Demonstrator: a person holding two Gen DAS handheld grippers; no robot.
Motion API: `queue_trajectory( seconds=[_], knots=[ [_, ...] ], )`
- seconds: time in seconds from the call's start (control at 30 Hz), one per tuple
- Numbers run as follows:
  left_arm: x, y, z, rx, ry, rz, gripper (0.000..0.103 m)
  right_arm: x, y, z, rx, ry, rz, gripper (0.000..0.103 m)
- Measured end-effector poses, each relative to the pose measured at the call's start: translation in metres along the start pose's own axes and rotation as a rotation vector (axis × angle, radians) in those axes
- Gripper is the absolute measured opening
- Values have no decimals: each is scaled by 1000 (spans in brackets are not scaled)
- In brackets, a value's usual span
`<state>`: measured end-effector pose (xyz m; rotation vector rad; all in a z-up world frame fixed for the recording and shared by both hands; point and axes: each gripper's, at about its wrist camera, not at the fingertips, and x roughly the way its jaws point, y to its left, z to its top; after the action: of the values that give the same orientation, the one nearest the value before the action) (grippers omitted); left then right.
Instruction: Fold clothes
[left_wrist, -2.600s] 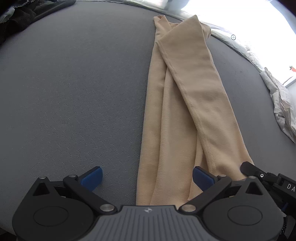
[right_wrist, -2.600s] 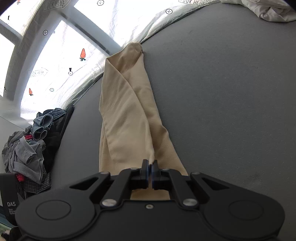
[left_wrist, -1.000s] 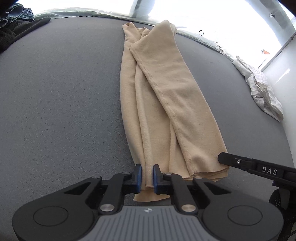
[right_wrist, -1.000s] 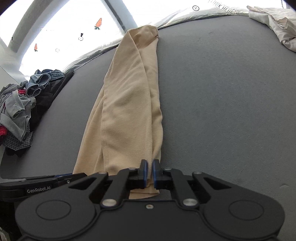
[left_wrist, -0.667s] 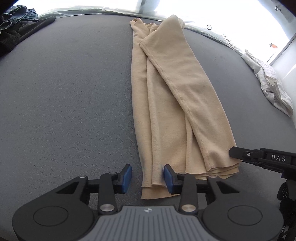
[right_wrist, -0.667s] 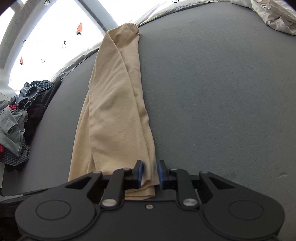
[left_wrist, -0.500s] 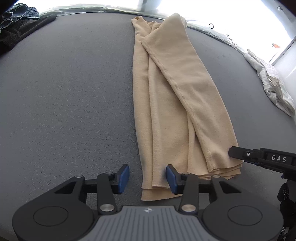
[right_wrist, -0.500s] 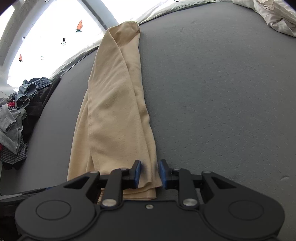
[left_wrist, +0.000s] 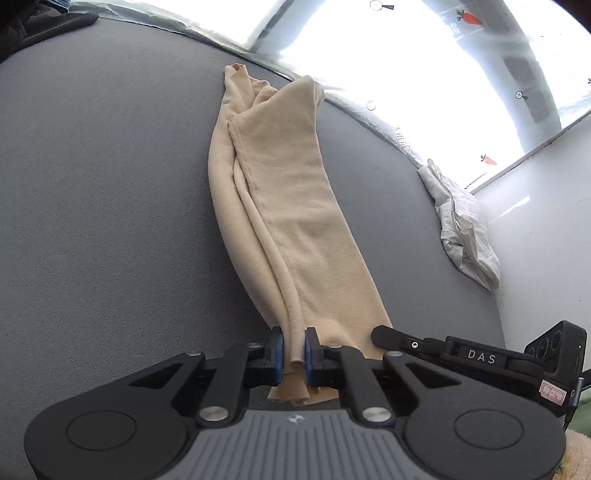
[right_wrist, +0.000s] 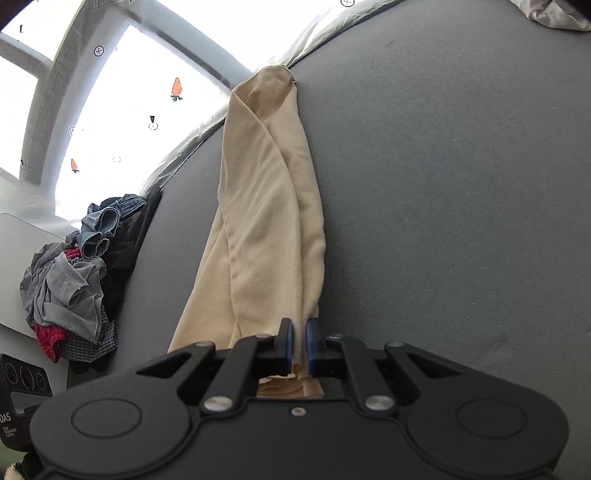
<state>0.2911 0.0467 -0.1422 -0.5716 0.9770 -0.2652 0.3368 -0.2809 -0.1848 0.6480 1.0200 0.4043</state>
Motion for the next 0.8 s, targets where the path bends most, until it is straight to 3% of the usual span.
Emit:
queue_trajectory(
  seconds=[0.43,0.57,0.8],
  knots=[
    [-91,-27,36,-131,-156,-269,11,-89,14,32,310,-146,366,7],
    [-78,-25,50,-158,-186,-239,11,-73,13,42,365,-166,398,7],
    [-43,14,72,-374,-162,-206,11,-27,-8,51,568,-159,404,7]
  ],
)
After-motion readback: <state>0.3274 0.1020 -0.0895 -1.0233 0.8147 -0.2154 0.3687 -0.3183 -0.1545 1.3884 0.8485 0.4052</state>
